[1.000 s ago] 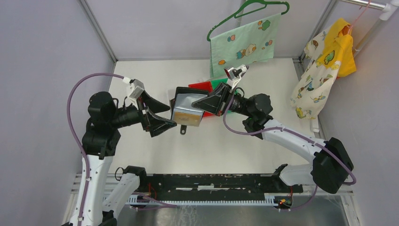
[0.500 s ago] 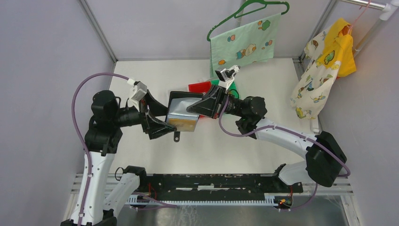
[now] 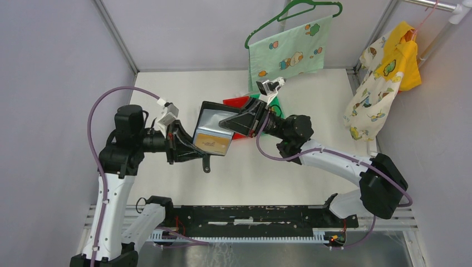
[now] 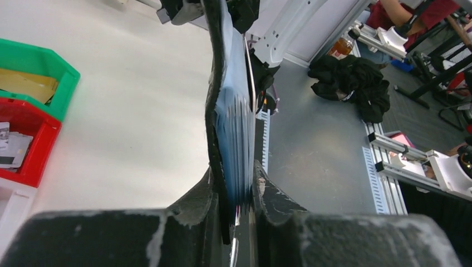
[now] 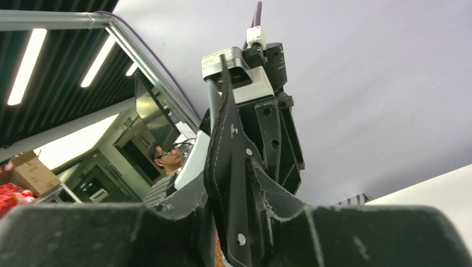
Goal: Take the credit cards out of the card holder
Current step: Remove the credit card from the card holder.
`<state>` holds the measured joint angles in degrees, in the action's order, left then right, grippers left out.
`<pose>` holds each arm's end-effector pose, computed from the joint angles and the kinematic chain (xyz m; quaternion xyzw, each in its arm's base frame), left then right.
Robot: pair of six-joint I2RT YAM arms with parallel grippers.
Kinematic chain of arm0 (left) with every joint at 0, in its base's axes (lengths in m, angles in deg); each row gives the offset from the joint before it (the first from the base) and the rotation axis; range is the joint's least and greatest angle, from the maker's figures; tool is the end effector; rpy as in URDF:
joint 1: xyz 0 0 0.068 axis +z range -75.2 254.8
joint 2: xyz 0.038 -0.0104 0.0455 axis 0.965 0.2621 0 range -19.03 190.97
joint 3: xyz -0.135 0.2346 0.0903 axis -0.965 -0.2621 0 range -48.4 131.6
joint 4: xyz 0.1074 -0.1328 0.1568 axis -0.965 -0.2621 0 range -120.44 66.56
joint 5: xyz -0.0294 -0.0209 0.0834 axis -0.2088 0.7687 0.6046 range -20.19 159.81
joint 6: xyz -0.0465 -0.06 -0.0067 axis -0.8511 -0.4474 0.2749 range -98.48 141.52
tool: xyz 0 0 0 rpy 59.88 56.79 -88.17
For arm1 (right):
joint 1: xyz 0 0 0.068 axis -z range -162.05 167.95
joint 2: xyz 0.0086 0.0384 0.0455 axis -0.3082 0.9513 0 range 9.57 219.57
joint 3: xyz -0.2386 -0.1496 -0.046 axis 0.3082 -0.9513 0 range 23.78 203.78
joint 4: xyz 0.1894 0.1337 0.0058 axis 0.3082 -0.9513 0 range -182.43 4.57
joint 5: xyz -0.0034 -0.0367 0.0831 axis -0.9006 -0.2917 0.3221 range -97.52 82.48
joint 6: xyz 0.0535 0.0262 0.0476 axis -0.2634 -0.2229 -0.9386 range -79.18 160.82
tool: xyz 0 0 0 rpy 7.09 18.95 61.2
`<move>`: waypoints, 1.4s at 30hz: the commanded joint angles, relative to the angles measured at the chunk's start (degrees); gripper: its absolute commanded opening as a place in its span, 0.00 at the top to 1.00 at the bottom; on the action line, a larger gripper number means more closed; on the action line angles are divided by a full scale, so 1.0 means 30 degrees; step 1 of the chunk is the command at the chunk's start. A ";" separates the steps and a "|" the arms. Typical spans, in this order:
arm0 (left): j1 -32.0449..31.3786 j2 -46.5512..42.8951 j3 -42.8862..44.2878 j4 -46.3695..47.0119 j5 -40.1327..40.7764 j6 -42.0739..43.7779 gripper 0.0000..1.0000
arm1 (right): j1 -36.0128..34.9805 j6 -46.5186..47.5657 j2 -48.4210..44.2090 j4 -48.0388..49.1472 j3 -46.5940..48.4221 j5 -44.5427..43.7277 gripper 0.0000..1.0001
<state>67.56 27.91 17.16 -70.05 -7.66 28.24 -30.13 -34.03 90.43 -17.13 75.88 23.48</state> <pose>0.0828 -0.0739 0.3994 0.4012 0.6244 -0.5382 0.3993 0.1700 0.2392 0.4193 -0.1401 0.4556 0.8202 0.3163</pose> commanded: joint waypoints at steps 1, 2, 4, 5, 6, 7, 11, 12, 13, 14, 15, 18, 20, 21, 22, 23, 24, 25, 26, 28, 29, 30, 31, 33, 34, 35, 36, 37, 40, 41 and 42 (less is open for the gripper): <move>-0.0083 0.0278 0.1227 -0.1757 -0.0079 0.2228 0.98 | 0.0050 0.2603 -0.0767 -0.1246 0.0374 0.0950 0.62; -0.0076 0.0338 0.1331 -0.1874 -0.0097 0.2306 0.98 | 0.0072 0.3777 -0.0972 -0.2665 0.0563 0.1329 0.55; -0.0075 0.0442 0.1475 -0.2064 -0.0163 0.2478 0.98 | 0.0162 0.6268 -0.1393 -0.5617 0.1184 0.2153 0.49; -0.0075 0.0483 0.1556 -0.2380 -0.0162 0.2722 0.98 | 0.0217 0.7324 -0.1565 -0.7065 0.1558 0.2399 0.45; -0.0075 0.0557 0.1617 -0.2637 -0.0184 0.2925 0.98 | 0.0293 0.8564 -0.1677 -0.8542 0.2064 0.2776 0.43; -0.0075 0.0640 0.1728 -0.2903 -0.0216 0.3148 0.98 | 0.0361 0.9584 -0.1726 -0.9902 0.2567 0.3010 0.42; -0.0077 0.1104 0.2421 -0.5094 -0.0207 0.5287 0.98 | 0.0726 1.2206 -0.1571 -1.3473 0.4479 0.4234 0.43; -0.0075 0.1243 0.2590 -0.5554 -0.0157 0.5798 0.98 | 0.0761 1.2163 -0.1392 -1.3336 0.4694 0.4861 0.46; -0.0075 0.1430 0.2761 -0.5985 -0.0026 0.6213 0.98 | 0.0761 1.2128 -0.1245 -1.3284 0.5005 0.5465 0.52; -0.0082 0.1565 0.2932 -0.6306 0.0111 0.6565 0.98 | 0.0768 1.2098 -0.1062 -1.3365 0.5282 0.5863 0.58; -0.0076 0.1689 0.3144 -0.6683 0.0264 0.6917 0.98 | 0.0754 1.2072 -0.0904 -1.3417 0.5512 0.6212 0.63; -0.0080 0.1994 0.3633 -0.7323 0.0551 0.7658 0.96 | 0.0761 1.1837 -0.0831 -1.3191 0.5551 0.6452 0.81; -0.0068 0.1951 0.3410 -0.6164 0.0337 0.6284 0.68 | 0.0756 1.0997 -0.0928 -1.1992 0.5264 0.6010 0.94; -0.0049 0.1817 0.3076 -0.4988 0.0014 0.5051 0.54 | 0.0761 1.0391 -0.0993 -1.1156 0.5078 0.5665 1.00; -0.0046 0.1651 0.2675 -0.4010 -0.0466 0.4065 0.42 | 0.0761 0.9524 -0.1009 -0.9935 0.4863 0.5275 1.00; -0.0046 0.1395 0.2288 -0.3123 -0.1050 0.3397 0.31 | 0.0747 0.8318 -0.0950 -0.8729 0.4674 0.5028 1.00; -0.0060 0.1114 0.1932 -0.2488 -0.1482 0.3009 0.26 | 0.0750 0.7267 -0.0838 -0.7126 0.4441 0.4777 1.00; -0.0048 0.0958 0.1811 -0.2013 -0.1660 0.2810 0.24 | 0.0746 0.6039 -0.0757 -0.5486 0.4110 0.4437 1.00; -0.0046 0.0851 0.1792 -0.1716 -0.1683 0.2782 0.24 | 0.0749 0.4863 -0.0664 -0.4081 0.3787 0.4066 1.00; -0.0049 0.0860 0.1868 -0.1604 -0.1727 0.2785 0.25 | 0.0719 0.3206 -0.0505 -0.1442 0.3003 0.3082 1.00; -0.0046 0.0927 0.1916 -0.1602 -0.1892 0.2812 0.26 | 0.0627 0.2701 -0.0455 -0.0445 0.2587 0.2516 1.00; -0.0020 0.0975 0.1974 -0.1628 -0.2030 0.2841 0.27 | 0.0524 0.2299 -0.0412 0.0278 0.2201 0.2051 1.00; -0.0017 0.1043 0.2069 -0.1631 -0.2092 0.2856 0.30 | 0.0383 0.2136 -0.0408 0.0916 0.1761 0.1620 1.00; 0.0216 0.1049 0.2307 -0.1631 -0.1971 0.2806 0.33 | -0.0027 0.2265 -0.0575 0.1596 0.0839 0.0813 1.00; 0.0353 0.0972 0.2425 -0.1631 -0.1938 0.2774 0.34 | -0.0219 0.2477 -0.0761 0.1901 0.0273 0.0241 1.00; 0.0491 0.0926 0.2535 -0.1631 -0.1922 0.2748 0.35 | -0.0439 0.2730 -0.0929 0.2078 -0.0221 -0.0260 1.00; 0.0659 0.0909 0.2611 -0.1631 -0.1913 0.2704 0.35 | -0.0652 0.2974 -0.1053 0.2292 -0.0716 -0.0865 1.00; 0.0852 0.0900 0.2712 -0.1631 -0.1916 0.2622 0.35 | -0.0901 0.3207 -0.1138 0.2454 -0.1123 -0.1344 1.00; 0.1442 0.0914 0.2771 -0.1631 -0.1955 0.2473 0.40 | -0.1455 0.2934 -0.0764 0.4208 -0.2174 -0.2591 1.00; 0.1587 0.0893 0.2699 -0.1650 -0.2089 0.2465 0.44 | -0.1570 0.2584 -0.0618 0.5182 -0.2543 -0.3057 1.00; 0.1682 0.0843 0.2562 -0.1696 -0.2271 0.2490 0.48 | -0.1651 0.2242 -0.0422 0.6136 -0.2906 -0.3492 1.00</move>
<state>71.12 31.05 23.13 -76.89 -11.40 37.70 -33.80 -23.80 89.18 -15.21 69.32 20.88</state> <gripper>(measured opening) 0.575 0.030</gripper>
